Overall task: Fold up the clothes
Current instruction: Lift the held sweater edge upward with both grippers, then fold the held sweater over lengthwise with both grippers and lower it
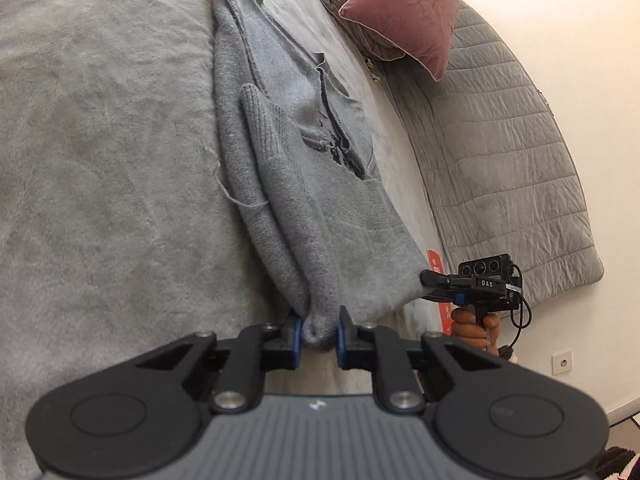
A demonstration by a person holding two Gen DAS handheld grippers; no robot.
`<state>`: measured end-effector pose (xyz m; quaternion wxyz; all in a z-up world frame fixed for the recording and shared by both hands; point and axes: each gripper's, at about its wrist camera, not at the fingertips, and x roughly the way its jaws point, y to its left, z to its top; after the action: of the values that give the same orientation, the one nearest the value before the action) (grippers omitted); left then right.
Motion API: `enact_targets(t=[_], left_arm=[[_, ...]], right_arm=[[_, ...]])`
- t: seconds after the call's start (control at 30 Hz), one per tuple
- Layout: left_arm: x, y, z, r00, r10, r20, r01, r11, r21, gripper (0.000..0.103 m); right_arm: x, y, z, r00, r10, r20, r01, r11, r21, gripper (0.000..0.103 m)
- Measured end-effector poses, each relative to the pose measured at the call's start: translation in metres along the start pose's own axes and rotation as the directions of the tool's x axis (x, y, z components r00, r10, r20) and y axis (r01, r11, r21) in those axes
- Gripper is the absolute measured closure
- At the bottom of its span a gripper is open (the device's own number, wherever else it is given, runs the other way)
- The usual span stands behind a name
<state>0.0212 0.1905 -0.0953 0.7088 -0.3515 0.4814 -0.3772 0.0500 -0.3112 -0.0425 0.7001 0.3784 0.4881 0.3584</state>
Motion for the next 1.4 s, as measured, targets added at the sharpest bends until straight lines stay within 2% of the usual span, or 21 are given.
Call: enact_targets(t=[0.17,0.27,0.37,0.53,0.7,0.83,0.97,1.03,1.1,1.17,1.27,1.33,1.4], left_arm=[[-0.009,-0.012,0.014,0.989,-0.11,0.102,0.109,0.994,0.014,0.089],[-0.012,-0.018,0.024,0.97,-0.166,0.175,0.166,0.986,0.012,0.089],[-0.01,-0.023,0.039,0.944,-0.202,0.262,0.21,0.978,-0.002,0.089],[-0.005,-0.02,0.064,0.895,-0.2,0.399,0.242,0.969,-0.056,0.089],[0.004,-0.008,0.09,0.846,-0.117,0.52,0.223,0.964,-0.147,0.089],[0.016,-0.001,0.103,0.829,-0.01,0.558,0.146,0.969,-0.199,0.088],[0.023,0.005,0.113,0.808,0.073,0.585,0.094,0.964,-0.25,0.085],[0.024,0.007,0.115,0.798,0.101,0.595,0.083,0.958,-0.274,0.077],[0.018,0.003,0.117,0.784,0.124,0.609,0.052,0.963,-0.263,0.067],[0.011,-0.003,0.118,0.769,0.148,0.622,0.007,0.971,-0.239,0.062],[0.003,-0.011,0.118,0.742,0.213,0.636,-0.1,0.973,-0.209,0.058],[0.0,-0.013,0.117,0.726,0.259,0.637,-0.172,0.965,-0.197,0.057],[0.002,-0.014,0.117,0.728,0.292,0.621,-0.226,0.957,-0.185,0.057]], right_arm=[[-0.012,0.017,0.011,0.99,0.09,0.112,-0.088,0.996,-0.03,0.081],[-0.011,0.023,0.022,0.979,0.109,0.172,-0.105,0.994,-0.036,0.081],[0.001,0.03,0.033,0.966,0.119,0.229,-0.119,0.993,-0.015,0.081],[0.012,0.027,0.057,0.931,0.125,0.342,-0.147,0.988,0.037,0.081],[0.02,0.015,0.079,0.886,0.08,0.458,-0.141,0.985,0.1,0.081],[0.032,0.007,0.089,0.862,0.038,0.505,-0.119,0.985,0.129,0.081],[0.044,0.002,0.092,0.853,-0.026,0.521,-0.063,0.987,0.151,0.078],[0.043,-0.004,0.091,0.85,-0.039,0.525,-0.063,0.983,0.174,0.078],[0.038,-0.008,0.09,0.844,-0.036,0.534,-0.077,0.979,0.189,0.069],[0.03,-0.007,0.089,0.828,-0.032,0.56,-0.08,0.981,0.174,0.051],[0.018,-0.004,0.086,0.809,-0.033,0.587,-0.071,0.986,0.152,0.05],[0.016,-0.001,0.085,0.798,-0.072,0.598,-0.018,0.99,0.143,0.05],[0.018,0.005,0.083,0.785,-0.125,0.607,0.058,0.99,0.129,0.05]])
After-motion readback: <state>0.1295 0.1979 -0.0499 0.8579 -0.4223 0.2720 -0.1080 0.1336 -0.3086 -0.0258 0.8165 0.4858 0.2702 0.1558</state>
